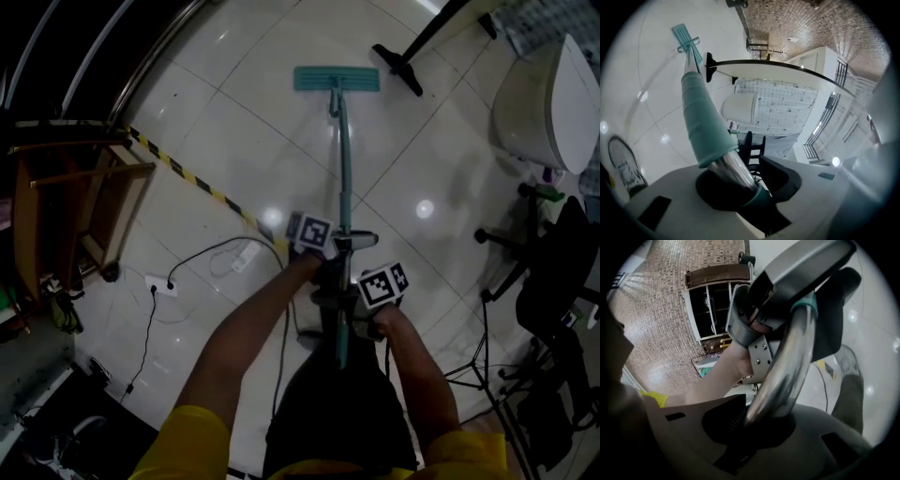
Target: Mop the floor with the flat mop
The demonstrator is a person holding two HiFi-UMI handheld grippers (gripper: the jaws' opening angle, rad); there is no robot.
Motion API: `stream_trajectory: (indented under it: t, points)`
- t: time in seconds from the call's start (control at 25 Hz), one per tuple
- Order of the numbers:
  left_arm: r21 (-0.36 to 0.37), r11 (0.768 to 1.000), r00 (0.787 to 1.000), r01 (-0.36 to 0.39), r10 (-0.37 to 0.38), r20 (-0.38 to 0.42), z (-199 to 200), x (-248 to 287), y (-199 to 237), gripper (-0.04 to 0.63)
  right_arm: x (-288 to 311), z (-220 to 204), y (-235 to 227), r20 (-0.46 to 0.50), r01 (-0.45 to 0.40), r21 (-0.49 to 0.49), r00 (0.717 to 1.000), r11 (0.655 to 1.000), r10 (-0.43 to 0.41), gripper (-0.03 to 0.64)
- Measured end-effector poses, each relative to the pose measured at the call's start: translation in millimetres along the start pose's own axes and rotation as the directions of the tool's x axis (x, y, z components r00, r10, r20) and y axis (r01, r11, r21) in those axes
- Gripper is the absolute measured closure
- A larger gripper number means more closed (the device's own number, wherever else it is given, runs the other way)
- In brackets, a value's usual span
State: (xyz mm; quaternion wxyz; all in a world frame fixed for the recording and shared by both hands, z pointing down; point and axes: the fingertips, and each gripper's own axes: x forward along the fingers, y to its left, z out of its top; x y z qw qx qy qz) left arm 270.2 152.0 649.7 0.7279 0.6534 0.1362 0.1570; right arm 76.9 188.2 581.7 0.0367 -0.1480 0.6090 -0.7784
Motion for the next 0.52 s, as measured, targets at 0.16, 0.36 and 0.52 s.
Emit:
stream_trajectory:
  t: [0.16, 0.36, 0.52]
  points:
    - [0.023, 0.997, 0.997, -0.074, 0.074, -0.027, 78, -2, 16, 0.436, -12, 79, 0, 0.055, -0.047, 0.014, 0.997, 0.999, 0.046, 0.566]
    - [0.072, 0.992, 0.994, -0.107, 0.108, -0.007, 56, -4, 16, 0.440, -9, 55, 0, 0.031, -0.066, -0.002, 0.997, 0.998, 0.066, 0.565]
    - [0.063, 0.995, 0.996, -0.083, 0.081, 0.030, 20, -8, 20, 0.425, -2, 18, -17, -0.023, 0.000, -0.030, 1.000, 1.000, -0.001, 0.565]
